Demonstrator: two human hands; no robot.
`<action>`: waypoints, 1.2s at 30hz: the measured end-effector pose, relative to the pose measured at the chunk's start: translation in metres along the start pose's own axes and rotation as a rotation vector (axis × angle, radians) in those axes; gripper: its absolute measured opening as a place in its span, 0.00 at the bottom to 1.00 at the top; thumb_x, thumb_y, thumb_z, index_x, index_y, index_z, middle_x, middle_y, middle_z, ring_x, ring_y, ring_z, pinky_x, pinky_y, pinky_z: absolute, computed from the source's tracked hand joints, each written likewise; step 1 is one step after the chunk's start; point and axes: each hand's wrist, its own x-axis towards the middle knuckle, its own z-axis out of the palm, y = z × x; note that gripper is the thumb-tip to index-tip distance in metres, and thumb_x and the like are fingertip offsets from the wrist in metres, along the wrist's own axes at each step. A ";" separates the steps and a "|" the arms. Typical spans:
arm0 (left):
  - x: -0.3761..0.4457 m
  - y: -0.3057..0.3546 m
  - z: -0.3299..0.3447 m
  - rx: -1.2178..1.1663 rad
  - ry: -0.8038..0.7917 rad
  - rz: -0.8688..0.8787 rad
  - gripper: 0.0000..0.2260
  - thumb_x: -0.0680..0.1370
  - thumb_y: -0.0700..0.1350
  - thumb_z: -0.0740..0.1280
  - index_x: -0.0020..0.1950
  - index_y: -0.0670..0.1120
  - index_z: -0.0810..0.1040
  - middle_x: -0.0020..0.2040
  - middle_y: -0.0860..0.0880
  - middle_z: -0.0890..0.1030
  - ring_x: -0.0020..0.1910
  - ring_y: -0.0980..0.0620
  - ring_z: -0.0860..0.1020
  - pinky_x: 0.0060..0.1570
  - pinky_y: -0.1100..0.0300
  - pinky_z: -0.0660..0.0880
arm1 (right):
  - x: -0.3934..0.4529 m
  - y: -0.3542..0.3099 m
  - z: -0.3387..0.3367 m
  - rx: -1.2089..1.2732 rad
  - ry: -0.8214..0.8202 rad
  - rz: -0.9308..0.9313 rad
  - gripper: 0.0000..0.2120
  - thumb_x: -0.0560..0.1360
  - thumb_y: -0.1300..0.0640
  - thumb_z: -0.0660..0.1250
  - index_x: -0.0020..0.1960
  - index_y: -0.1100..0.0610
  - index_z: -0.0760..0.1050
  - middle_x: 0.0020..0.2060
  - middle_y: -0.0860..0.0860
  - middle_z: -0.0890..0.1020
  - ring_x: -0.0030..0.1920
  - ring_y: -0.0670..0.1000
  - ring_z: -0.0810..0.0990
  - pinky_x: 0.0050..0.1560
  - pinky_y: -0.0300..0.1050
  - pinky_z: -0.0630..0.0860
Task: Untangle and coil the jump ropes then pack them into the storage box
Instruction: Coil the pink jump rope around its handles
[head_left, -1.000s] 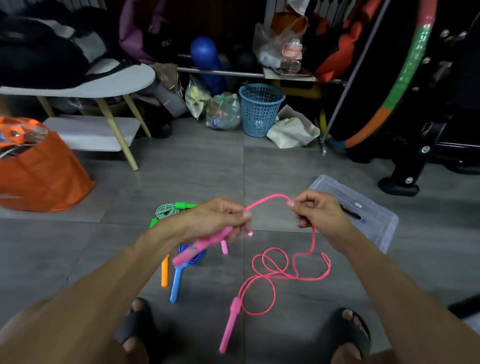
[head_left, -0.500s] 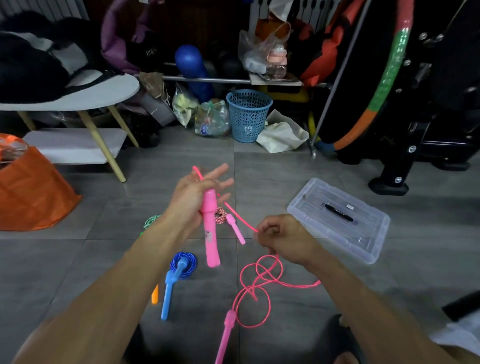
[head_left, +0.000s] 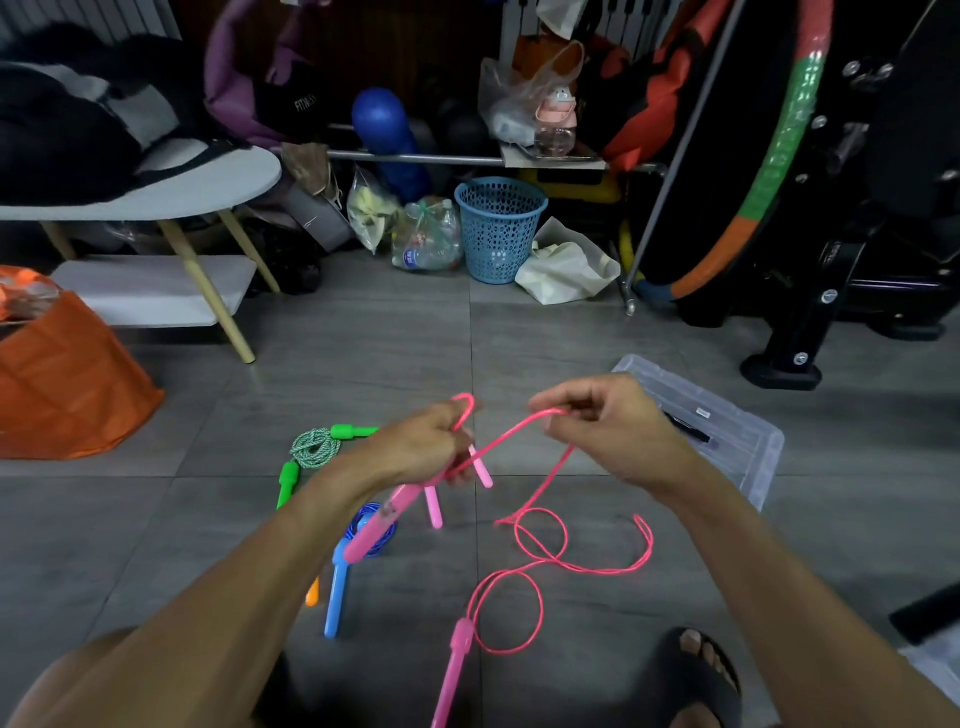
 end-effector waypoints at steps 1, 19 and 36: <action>-0.004 0.001 0.001 -0.021 -0.085 -0.012 0.21 0.80 0.34 0.56 0.72 0.44 0.64 0.33 0.50 0.82 0.32 0.52 0.78 0.37 0.56 0.77 | 0.002 0.001 -0.004 -0.008 0.044 -0.029 0.14 0.72 0.68 0.68 0.41 0.48 0.81 0.37 0.59 0.83 0.36 0.50 0.74 0.41 0.43 0.71; -0.011 0.001 -0.008 -1.387 -0.082 0.206 0.38 0.57 0.45 0.82 0.65 0.46 0.75 0.42 0.50 0.83 0.27 0.56 0.75 0.24 0.65 0.72 | 0.023 0.051 -0.004 -0.094 0.061 0.180 0.08 0.70 0.61 0.73 0.41 0.54 0.75 0.28 0.50 0.75 0.30 0.49 0.72 0.38 0.46 0.71; -0.016 0.008 0.003 -0.519 0.026 0.108 0.12 0.69 0.28 0.61 0.48 0.41 0.73 0.52 0.47 0.83 0.54 0.48 0.81 0.58 0.51 0.75 | -0.005 -0.004 0.029 0.031 -0.226 0.020 0.07 0.75 0.64 0.67 0.42 0.68 0.80 0.26 0.44 0.78 0.28 0.41 0.73 0.31 0.36 0.69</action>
